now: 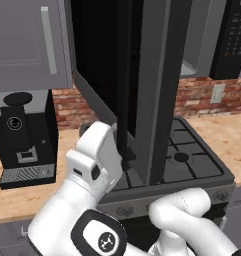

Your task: Remove the apple from the bowl and place it on the small plate. Then place the bowl with only the fish in the microwave, close the door, and press the start button to microwave the fish.

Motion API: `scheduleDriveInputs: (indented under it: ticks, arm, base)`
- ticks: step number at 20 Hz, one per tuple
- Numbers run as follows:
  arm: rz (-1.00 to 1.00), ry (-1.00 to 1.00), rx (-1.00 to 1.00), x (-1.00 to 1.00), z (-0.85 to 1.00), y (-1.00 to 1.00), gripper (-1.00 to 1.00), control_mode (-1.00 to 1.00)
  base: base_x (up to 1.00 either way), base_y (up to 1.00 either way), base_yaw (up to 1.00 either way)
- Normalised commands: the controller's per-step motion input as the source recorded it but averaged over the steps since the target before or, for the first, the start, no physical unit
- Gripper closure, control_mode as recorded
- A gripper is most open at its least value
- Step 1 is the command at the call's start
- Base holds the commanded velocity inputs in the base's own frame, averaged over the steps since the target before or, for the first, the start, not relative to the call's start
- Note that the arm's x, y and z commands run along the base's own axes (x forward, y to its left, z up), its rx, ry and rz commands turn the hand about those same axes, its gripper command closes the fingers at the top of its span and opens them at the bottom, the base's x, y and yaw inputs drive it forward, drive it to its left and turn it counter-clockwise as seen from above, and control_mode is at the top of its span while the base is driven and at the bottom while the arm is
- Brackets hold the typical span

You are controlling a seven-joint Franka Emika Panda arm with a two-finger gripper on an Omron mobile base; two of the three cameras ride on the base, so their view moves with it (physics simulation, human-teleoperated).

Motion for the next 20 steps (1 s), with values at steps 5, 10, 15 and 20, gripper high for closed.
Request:
scheduleDriveInputs:
  ticks: [5, 10, 15, 20]
  arm:
    - [0.00, 0.00, 0.15, -0.09, 0.36, -0.96, -1.00, -1.00]
    - [0.06, 0.00, 0.17, 0.00, 0.06, -1.00, -1.00, -1.00]
    - [0.08, 0.01, 0.14, 0.09, 0.02, -0.96, -1.00, -1.00]
    - [0.05, 0.09, 0.04, 0.27, 0.27, -0.56, -1.00, -1.00]
  base:
    - [0.00, 0.00, 0.00]
    - [0.00, 0.00, 0.00]
    - [0.00, 0.00, 0.00]
    - [0.00, 0.00, 0.00]
